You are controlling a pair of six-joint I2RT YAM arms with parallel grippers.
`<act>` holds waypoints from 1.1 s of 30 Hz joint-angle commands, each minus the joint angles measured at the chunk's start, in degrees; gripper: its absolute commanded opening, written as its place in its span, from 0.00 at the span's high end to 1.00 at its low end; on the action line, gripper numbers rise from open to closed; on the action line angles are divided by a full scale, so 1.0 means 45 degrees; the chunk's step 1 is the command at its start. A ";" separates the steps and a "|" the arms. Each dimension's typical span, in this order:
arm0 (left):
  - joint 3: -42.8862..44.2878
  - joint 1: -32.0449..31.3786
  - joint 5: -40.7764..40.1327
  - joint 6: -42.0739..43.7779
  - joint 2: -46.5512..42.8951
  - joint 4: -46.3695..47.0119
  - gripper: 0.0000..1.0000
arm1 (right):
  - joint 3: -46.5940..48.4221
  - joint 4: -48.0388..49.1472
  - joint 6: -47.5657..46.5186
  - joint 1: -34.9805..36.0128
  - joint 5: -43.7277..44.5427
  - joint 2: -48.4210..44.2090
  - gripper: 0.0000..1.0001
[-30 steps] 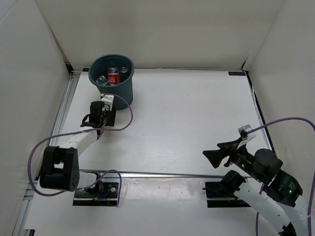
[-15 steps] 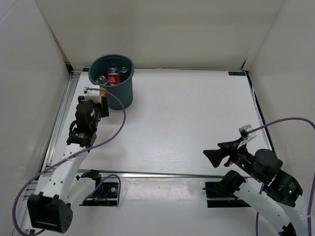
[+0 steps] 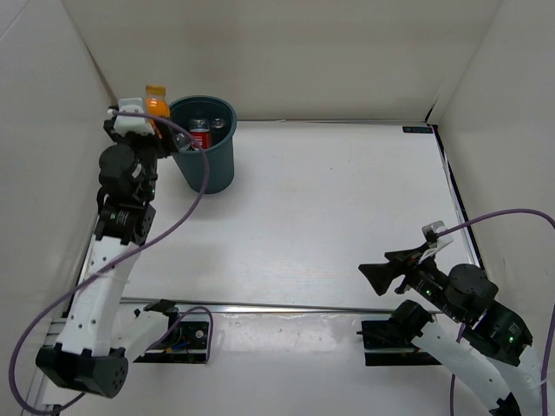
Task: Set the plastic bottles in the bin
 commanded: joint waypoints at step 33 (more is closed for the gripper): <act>0.4520 0.1288 0.0316 -0.2535 0.6619 0.0709 0.00 | -0.0342 0.0666 -0.0012 0.0046 0.0286 -0.0312 0.00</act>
